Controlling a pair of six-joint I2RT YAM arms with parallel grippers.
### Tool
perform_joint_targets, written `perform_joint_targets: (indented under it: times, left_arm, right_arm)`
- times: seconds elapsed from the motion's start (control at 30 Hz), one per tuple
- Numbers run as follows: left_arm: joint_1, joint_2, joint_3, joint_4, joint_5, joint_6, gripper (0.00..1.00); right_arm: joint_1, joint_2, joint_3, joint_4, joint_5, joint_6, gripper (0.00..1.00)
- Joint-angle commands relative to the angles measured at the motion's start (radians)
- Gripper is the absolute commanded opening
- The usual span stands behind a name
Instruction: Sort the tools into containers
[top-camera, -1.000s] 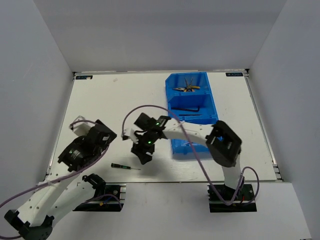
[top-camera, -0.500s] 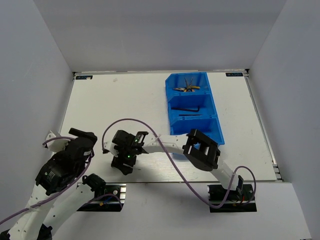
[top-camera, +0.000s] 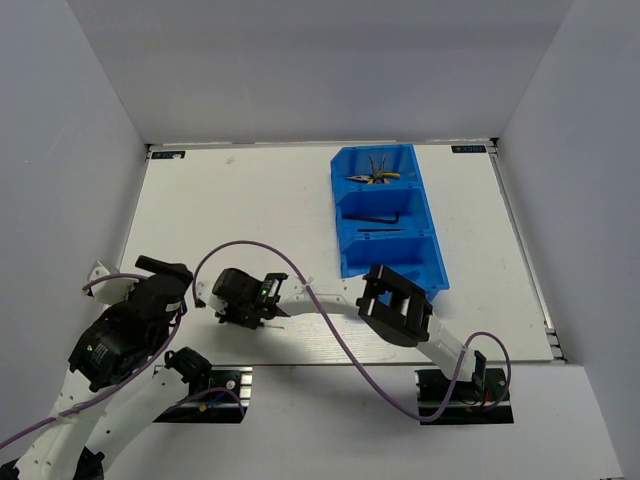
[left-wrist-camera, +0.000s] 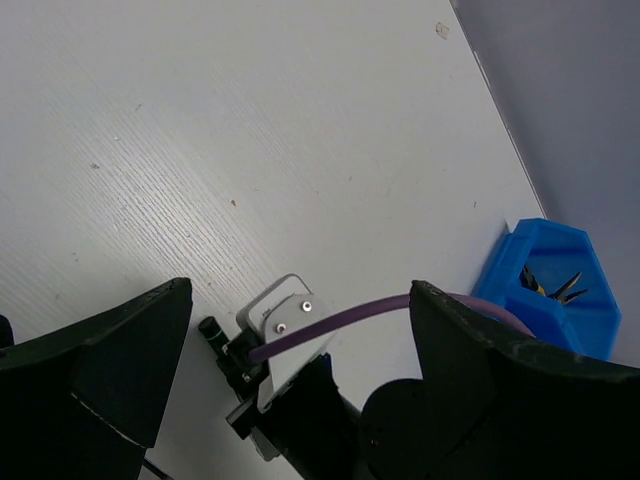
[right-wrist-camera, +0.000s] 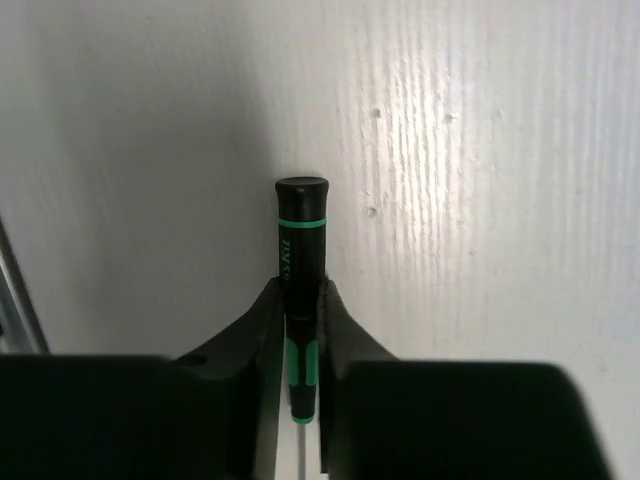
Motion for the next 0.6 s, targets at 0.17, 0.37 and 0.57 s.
perform_joint_targets:
  times: [0.17, 0.37, 0.57]
  left_arm:
    - [-0.006, 0.013, 0.017, -0.057, -0.02, -0.013, 1.0]
    - [-0.006, 0.022, -0.052, 0.03, 0.034, 0.026, 1.0]
    - [-0.006, 0.043, -0.133, 0.183, 0.095, 0.082, 1.0]
  right_arm:
    - [-0.022, -0.084, -0.217, -0.017, 0.164, -0.027, 0.0]
    - [-0.225, -0.318, -0.229, -0.108, -0.258, 0.007, 0.0]
    - [-0.37, -0.525, -0.228, -0.272, -0.722, -0.224, 0.0]
